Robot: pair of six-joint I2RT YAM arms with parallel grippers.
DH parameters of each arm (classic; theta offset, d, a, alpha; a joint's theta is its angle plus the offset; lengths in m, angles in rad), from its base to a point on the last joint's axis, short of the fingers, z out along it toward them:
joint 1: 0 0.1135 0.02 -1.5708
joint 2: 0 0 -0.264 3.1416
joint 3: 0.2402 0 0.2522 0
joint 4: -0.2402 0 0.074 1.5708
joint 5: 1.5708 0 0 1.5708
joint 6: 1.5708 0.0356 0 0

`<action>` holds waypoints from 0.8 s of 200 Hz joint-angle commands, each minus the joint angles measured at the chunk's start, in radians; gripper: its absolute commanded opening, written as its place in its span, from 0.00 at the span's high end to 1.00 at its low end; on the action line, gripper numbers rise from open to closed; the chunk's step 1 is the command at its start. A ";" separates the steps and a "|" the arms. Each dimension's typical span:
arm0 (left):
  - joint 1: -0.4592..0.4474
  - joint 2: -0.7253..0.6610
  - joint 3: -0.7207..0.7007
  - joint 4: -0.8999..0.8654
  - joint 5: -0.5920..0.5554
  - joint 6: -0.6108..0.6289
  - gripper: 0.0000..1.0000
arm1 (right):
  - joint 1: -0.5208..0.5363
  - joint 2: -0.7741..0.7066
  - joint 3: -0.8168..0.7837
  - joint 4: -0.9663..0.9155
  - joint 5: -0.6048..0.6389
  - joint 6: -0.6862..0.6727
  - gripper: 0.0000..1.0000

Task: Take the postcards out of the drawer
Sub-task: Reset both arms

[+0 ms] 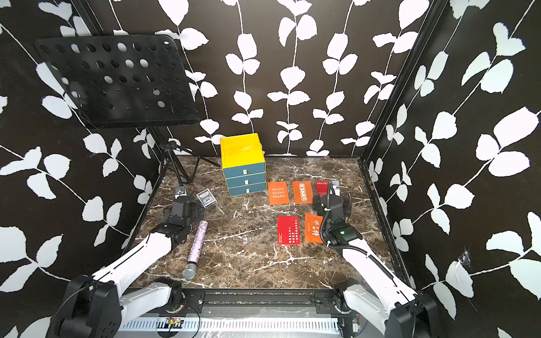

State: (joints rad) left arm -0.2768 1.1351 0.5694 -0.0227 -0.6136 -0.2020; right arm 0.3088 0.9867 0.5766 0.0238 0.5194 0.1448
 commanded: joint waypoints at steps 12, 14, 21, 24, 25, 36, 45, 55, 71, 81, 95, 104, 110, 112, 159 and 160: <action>0.033 0.063 -0.027 0.218 -0.108 0.116 0.01 | -0.142 0.059 -0.087 0.072 -0.068 -0.092 0.01; 0.035 0.066 -0.031 0.233 -0.107 0.118 0.01 | -0.152 0.066 -0.094 0.083 -0.077 -0.092 0.01; 0.040 0.081 -0.047 0.285 -0.098 0.124 0.01 | -0.184 0.093 -0.111 0.123 -0.119 -0.087 0.01; 0.042 0.087 -0.055 0.305 -0.090 0.125 0.01 | -0.195 0.105 -0.118 0.140 -0.138 -0.084 0.01; 0.043 0.089 -0.057 0.313 -0.089 0.125 0.01 | -0.199 0.108 -0.119 0.146 -0.143 -0.084 0.01; 0.044 0.115 -0.076 0.390 -0.066 0.144 0.01 | -0.227 0.143 -0.143 0.218 -0.190 -0.081 0.01; 0.044 0.142 -0.084 0.432 -0.057 0.160 0.01 | -0.235 0.164 -0.171 0.306 -0.212 -0.085 0.01; 0.046 0.182 -0.091 0.489 -0.055 0.190 0.01 | -0.239 0.184 -0.211 0.423 -0.236 -0.101 0.01; 0.058 0.246 -0.116 0.618 -0.024 0.225 0.01 | -0.242 0.231 -0.266 0.619 -0.264 -0.144 0.01; 0.069 0.279 -0.118 0.684 0.004 0.258 0.01 | -0.242 0.261 -0.263 0.657 -0.292 -0.176 0.01; 0.080 0.295 -0.107 0.688 0.051 0.295 0.01 | -0.247 0.315 -0.253 0.734 -0.326 -0.197 0.01; 0.099 0.320 -0.133 0.788 0.116 0.319 0.01 | -0.253 0.348 -0.232 0.748 -0.358 -0.188 0.01; 0.117 0.338 -0.134 0.803 0.155 0.305 0.01 | -0.256 0.365 -0.216 0.732 -0.390 -0.183 0.01; 0.123 0.343 -0.135 0.800 0.166 0.296 0.01 | -0.257 0.371 -0.212 0.735 -0.397 -0.183 0.01; 0.175 0.441 -0.209 1.036 0.339 0.314 0.01 | -0.258 0.549 -0.224 0.943 -0.450 -0.199 0.01; 0.176 0.444 -0.209 1.047 0.340 0.315 0.01 | -0.258 0.547 -0.223 0.939 -0.451 -0.200 0.01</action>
State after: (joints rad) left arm -0.1112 1.5211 0.4221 0.7750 -0.3870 0.0772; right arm 0.0559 1.4841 0.3725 0.7734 0.1204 -0.0231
